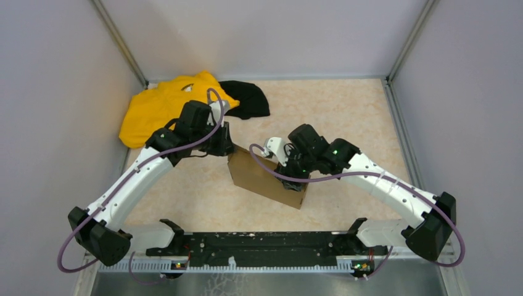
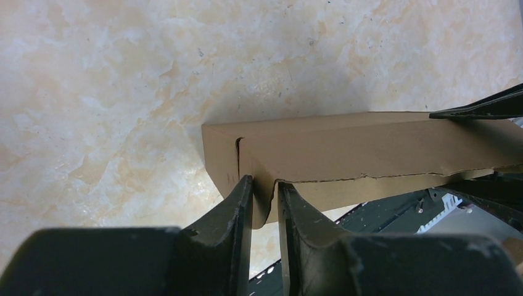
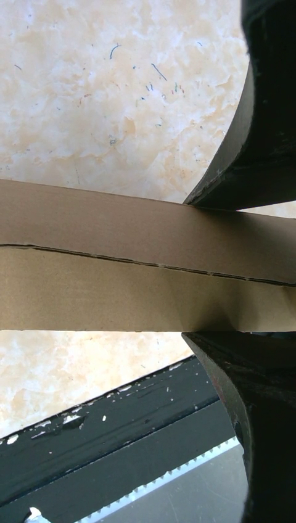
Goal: Fold the paper box
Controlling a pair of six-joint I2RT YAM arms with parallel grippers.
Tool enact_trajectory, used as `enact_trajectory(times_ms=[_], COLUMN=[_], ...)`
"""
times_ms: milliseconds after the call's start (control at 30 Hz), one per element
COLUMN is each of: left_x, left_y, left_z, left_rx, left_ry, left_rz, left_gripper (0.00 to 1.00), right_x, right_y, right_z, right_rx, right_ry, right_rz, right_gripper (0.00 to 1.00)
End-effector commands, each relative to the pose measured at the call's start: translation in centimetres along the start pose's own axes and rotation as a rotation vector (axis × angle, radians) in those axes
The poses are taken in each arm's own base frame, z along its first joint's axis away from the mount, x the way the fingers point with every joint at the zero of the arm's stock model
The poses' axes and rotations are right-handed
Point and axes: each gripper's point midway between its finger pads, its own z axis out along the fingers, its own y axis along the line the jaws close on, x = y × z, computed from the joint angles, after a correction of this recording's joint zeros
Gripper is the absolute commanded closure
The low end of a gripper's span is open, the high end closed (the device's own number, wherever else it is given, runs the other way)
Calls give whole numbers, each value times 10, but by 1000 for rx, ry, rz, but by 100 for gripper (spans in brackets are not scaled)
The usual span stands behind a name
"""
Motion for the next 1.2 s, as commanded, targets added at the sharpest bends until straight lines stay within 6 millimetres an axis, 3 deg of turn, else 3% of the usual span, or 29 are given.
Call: enact_trajectory(times_ms=[0,433,633,1167], left_x=[22,39,49,67], left_y=[-14,-5,4,15], left_z=[-8,-15,-13,-6], left_rx=[55,17,-14,-43], left_ry=[98,128,149,121], left_rz=[-14,-11,-14,-58], left_gripper=[74,73,84,87], right_x=[-7,-7,-7,-7], right_y=[-10,-13,-14,-18], right_z=[25,26,27,34], right_rx=[26,28,30,35], right_ry=[-3,-9,-5,12], right_rz=[-58,-51,-45,-39], right_gripper=[94,94,94,95])
